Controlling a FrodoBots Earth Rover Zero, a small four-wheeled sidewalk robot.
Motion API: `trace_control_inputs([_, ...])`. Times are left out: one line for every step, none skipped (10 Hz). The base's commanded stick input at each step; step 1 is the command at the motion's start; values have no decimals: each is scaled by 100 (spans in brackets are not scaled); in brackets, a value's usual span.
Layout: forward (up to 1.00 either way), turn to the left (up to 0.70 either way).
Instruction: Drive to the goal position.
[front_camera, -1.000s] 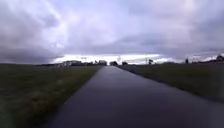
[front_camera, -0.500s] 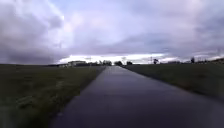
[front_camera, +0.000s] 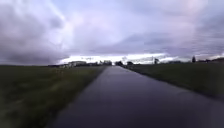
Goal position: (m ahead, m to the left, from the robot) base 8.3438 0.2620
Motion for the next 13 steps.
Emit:
trace_control_inputs([70, 0])
trace_control_inputs([70, 0])
trace_control_inputs([70, 0])
trace_control_inputs([70, 0])
trace_control_inputs([70, 0])
trace_control_inputs([70, 0])
trace_control_inputs([70, 0])
trace_control_inputs([70, 0])
trace_control_inputs([70, 0])
trace_control_inputs([70, 0])
trace_control_inputs([70, 0])
trace_control_inputs([70, 0])
trace_control_inputs([70, 0])
